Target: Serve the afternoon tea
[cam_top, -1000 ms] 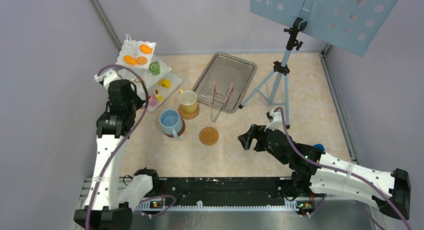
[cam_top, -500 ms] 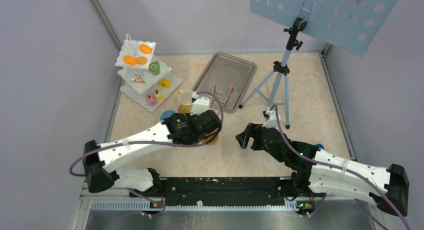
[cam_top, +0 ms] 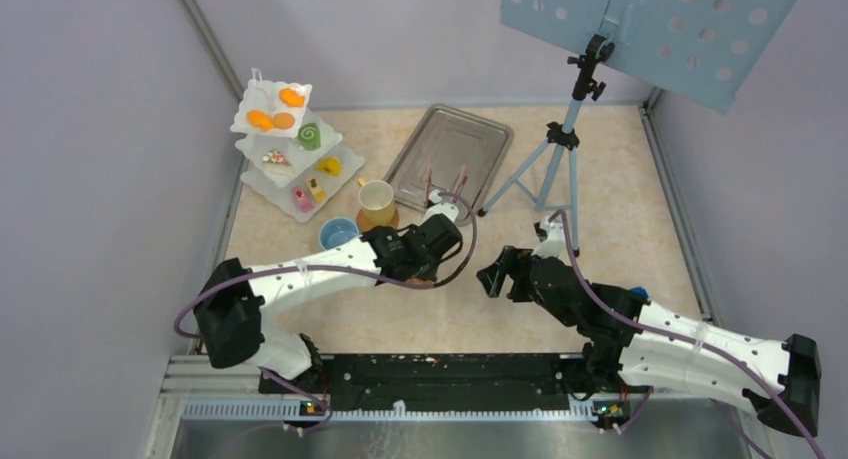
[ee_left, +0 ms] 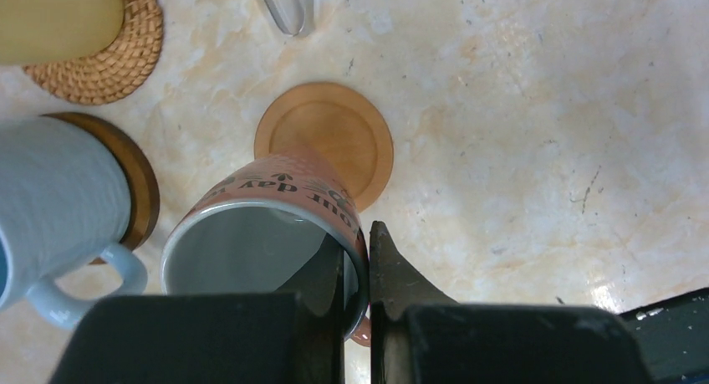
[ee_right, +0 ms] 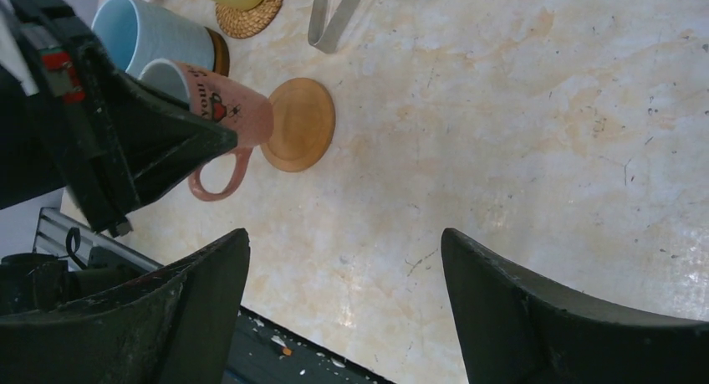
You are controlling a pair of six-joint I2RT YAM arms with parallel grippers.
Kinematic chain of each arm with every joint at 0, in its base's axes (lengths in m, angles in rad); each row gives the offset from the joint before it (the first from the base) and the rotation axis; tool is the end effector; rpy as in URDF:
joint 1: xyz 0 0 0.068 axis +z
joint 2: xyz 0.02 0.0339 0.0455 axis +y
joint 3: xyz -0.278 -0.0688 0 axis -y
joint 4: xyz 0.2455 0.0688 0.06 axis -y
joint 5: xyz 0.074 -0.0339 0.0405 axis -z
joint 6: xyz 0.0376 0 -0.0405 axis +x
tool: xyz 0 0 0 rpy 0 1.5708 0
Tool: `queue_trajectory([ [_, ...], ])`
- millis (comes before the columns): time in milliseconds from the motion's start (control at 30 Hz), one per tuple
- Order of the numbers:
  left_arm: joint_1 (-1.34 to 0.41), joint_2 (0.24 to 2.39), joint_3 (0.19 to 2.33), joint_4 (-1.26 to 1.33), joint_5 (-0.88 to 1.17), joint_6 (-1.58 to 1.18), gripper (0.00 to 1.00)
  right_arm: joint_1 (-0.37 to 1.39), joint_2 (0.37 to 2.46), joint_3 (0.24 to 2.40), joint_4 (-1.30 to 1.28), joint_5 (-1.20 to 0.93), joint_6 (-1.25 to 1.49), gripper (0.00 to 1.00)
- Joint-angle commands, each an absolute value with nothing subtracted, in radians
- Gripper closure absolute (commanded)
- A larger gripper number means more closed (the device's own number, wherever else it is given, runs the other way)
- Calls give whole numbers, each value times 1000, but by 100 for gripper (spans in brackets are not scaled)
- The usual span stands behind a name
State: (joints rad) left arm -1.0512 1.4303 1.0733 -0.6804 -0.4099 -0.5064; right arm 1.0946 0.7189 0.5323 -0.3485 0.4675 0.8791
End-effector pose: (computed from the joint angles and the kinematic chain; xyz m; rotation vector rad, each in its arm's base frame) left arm 0.1556 -0.2419 0.2658 0.5317 2.4269 -0.1090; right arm 0.0864 0.1306 0.2551 0.0575 2.1242 0.7244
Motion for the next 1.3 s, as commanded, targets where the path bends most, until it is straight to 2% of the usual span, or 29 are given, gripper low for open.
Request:
queue_trajectory([
  [0, -1001, 1482, 1086, -565, -307, -422, 100, 1092, 692, 565, -358, 496, 870, 16],
  [200, -978, 1554, 1099, -550, -256, -400, 100, 1091, 656, 559, -381, 523, 856, 9],
  [500, -959, 1603, 1098, -557, -223, -410, 99, 1092, 617, 548, -394, 543, 855, 7],
  [533, -957, 1602, 1098, -562, -226, -413, 96, 1092, 617, 548, -393, 543, 856, 7],
  [633, -957, 1594, 1096, -580, -247, -421, 72, 1091, 620, 548, -392, 540, 856, 7],
  [667, -956, 1588, 1096, -584, -253, -423, 67, 1092, 620, 549, -391, 539, 856, 7],
  [933, -948, 1517, 1168, -653, -311, -380, 37, 1092, 629, 672, -525, 613, 766, 6],
  [1100, -945, 1444, 1323, -737, -348, -326, 23, 1092, 629, 868, -688, 727, 653, 5],
  [1233, -945, 1381, 1466, -788, -398, -272, 3, 1092, 629, 1042, -783, 802, 561, 5],
  [1267, -945, 1357, 1499, -786, -403, -254, 2, 1091, 629, 1082, -796, 807, 532, 5],
])
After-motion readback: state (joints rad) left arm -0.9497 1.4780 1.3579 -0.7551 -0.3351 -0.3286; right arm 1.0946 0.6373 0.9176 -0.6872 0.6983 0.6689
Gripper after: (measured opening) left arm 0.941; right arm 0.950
